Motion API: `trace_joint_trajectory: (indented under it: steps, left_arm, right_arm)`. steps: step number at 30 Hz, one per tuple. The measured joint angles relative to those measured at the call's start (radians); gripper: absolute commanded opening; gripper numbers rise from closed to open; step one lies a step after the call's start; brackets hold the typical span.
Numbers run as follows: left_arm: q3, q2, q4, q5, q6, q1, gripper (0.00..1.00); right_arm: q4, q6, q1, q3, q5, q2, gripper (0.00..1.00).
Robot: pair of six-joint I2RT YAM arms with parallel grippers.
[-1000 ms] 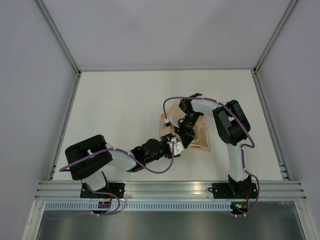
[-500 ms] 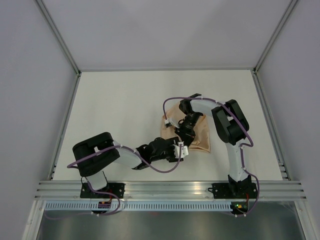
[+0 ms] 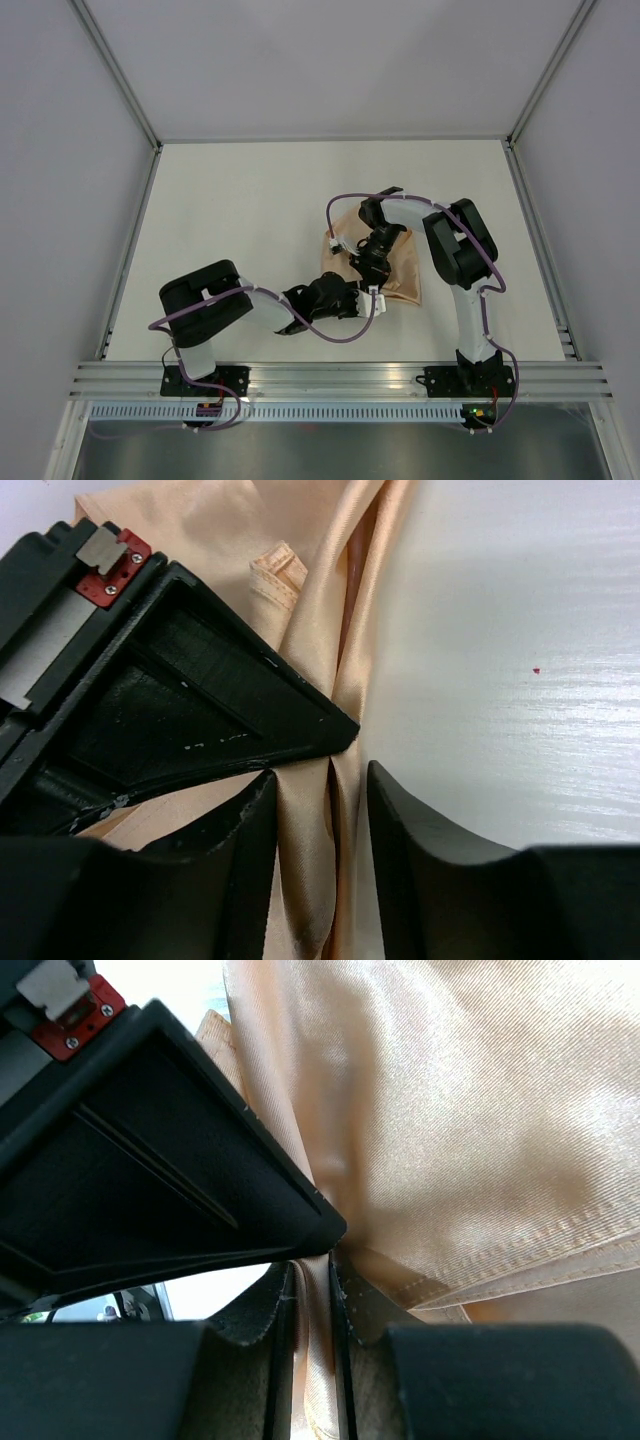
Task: Fold the napkin, place the utensils inside, and roll it up
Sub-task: Roll the napkin at the center of the board.
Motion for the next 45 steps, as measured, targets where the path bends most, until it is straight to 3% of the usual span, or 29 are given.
trace_joint_trajectory:
  steps: [14,19,23,28,32,45]
  left_arm:
    - [0.085,0.015,-0.155,-0.010,0.031,-0.024,0.02]
    - [0.156,0.015,-0.289,-0.007,0.024,-0.025,0.02]
    - [0.184,0.016,-0.341,0.000,0.008,-0.025,0.02]
    - [0.196,0.019,-0.360,0.013,-0.023,-0.023,0.02]
    - [0.196,0.024,-0.348,0.029,-0.055,-0.014,0.02]
    - [0.214,0.027,-0.367,0.195,-0.197,0.068,0.02]
  right_arm:
    - [-0.018,0.006,-0.003,0.002,0.016,0.004,0.16]
    - [-0.024,0.008,-0.008,0.002,0.025,0.003,0.24]
    - [-0.023,0.020,-0.008,-0.011,0.025,-0.013,0.45]
    - [-0.015,0.028,-0.017,-0.036,0.029,-0.059,0.60]
    - [0.036,0.029,-0.043,-0.042,0.036,-0.095,0.65]
    - [0.256,0.048,-0.222,-0.148,0.047,-0.272,0.65]
